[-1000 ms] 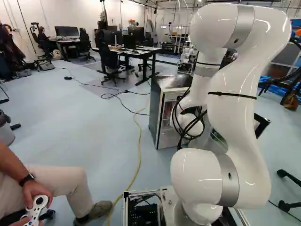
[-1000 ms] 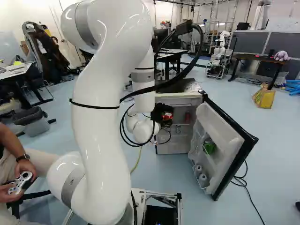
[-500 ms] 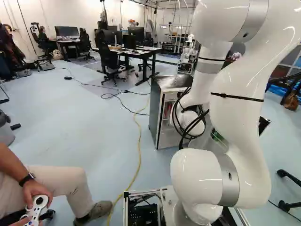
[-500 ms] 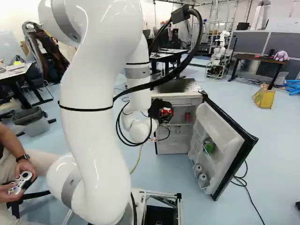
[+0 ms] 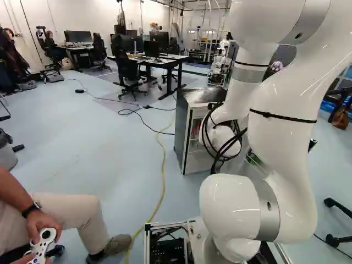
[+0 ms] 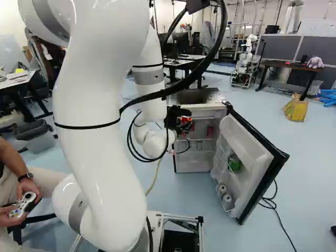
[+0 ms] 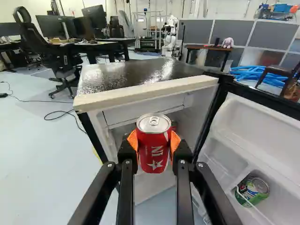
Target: Grab a drink from the fridge
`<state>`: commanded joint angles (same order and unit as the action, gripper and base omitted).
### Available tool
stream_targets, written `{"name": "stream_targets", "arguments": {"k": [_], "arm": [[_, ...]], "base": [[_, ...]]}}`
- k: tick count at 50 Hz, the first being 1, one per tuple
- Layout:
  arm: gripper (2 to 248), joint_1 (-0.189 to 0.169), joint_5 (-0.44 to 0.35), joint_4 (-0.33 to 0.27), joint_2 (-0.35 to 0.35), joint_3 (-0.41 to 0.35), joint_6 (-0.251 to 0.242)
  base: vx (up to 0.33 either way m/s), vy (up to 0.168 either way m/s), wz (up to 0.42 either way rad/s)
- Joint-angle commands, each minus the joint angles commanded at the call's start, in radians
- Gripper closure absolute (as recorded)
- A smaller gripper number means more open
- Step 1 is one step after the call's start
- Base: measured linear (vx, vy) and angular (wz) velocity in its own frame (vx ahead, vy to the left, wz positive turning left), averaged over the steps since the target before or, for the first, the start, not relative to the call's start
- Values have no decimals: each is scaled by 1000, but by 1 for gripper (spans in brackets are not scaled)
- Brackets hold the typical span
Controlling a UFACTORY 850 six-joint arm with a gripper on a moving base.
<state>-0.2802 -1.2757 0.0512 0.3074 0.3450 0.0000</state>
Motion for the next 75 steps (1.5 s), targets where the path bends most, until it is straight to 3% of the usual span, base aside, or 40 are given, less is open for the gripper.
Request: {"name": "stream_targets", "arguments": {"k": [34, 75], "arm": [[163, 1, 6, 0, -100, -14, 0], [163, 11, 123, 0, -174, 22, 0]], "base": [[0, 0, 0], [0, 0, 0]]}}
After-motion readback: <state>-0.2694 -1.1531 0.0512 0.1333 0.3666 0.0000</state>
